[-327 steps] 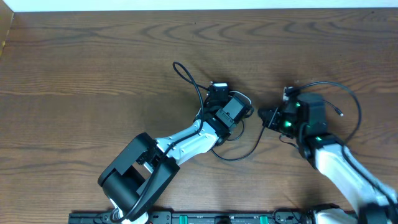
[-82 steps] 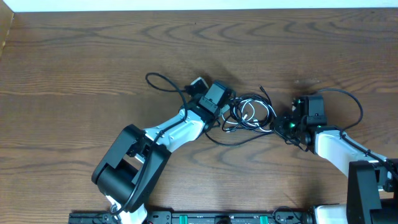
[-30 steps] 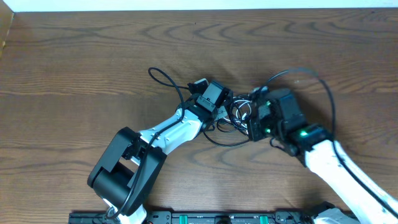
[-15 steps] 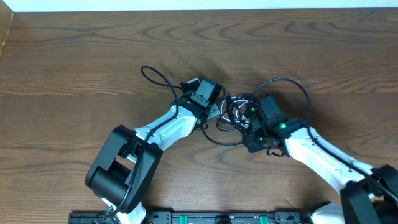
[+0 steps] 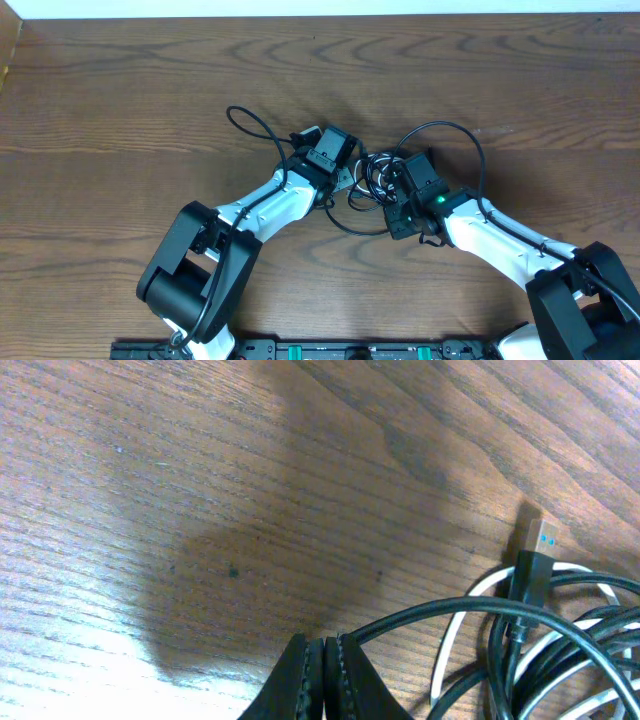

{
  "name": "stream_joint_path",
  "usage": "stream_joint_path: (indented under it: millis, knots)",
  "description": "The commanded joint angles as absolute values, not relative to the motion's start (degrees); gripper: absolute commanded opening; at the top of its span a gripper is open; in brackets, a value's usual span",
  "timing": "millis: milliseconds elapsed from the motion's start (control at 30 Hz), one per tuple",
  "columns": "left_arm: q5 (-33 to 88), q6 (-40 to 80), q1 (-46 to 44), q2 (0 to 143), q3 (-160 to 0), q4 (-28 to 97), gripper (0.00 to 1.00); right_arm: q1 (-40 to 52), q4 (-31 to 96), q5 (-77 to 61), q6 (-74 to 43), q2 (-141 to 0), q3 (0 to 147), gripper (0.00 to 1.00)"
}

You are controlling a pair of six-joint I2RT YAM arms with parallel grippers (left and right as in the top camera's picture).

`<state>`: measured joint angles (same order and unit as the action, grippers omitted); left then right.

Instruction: Untangle cables

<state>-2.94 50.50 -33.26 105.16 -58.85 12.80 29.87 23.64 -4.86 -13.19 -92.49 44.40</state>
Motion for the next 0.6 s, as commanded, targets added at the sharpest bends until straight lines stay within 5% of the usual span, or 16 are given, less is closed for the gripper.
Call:
stream_joint_path:
  millis: [0,567]
  knots:
    - [-3.6,49.3,-33.2,104.0,-59.1,13.1,0.08,30.1,23.6,-2.9,-13.7,-94.3,44.8,0.36]
    - [-3.6,49.3,-33.2,104.0,-59.1,13.5,0.08,30.1,19.7,0.5,-14.3,-94.1,45.1,0.41]
